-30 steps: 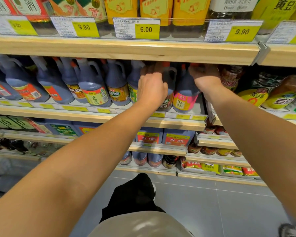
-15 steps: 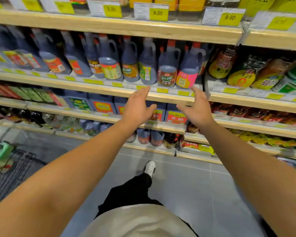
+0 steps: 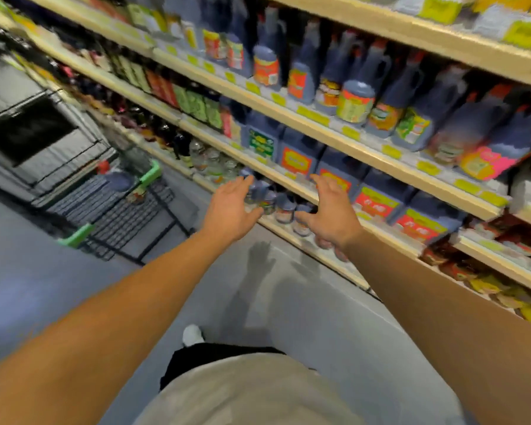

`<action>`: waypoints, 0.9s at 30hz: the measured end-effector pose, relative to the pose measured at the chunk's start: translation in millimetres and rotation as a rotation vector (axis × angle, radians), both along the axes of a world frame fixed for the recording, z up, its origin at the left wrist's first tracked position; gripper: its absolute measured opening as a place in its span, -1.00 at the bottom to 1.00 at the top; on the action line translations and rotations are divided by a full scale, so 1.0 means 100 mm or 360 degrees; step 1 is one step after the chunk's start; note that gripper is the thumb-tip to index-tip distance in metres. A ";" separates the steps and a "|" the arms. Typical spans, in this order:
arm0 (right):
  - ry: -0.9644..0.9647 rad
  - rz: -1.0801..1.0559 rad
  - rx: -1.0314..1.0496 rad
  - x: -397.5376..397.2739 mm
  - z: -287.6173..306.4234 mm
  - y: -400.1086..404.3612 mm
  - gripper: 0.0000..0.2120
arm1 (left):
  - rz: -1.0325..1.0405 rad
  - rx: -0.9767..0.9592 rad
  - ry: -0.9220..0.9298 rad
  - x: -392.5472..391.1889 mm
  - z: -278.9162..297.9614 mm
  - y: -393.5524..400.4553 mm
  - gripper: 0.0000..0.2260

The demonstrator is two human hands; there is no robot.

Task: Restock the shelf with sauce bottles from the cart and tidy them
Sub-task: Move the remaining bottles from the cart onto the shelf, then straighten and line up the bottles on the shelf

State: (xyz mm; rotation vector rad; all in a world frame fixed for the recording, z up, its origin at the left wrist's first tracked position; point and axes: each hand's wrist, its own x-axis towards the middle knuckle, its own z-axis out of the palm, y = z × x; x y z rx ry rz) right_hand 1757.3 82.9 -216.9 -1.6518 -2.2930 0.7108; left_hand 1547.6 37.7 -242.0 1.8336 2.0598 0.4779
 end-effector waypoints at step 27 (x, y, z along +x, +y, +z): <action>-0.0115 0.1061 -0.0223 -5.63 -0.81 0.85 -0.28 | 0.1208 -0.0252 -0.0146 -4.74 -0.62 -0.83 -0.35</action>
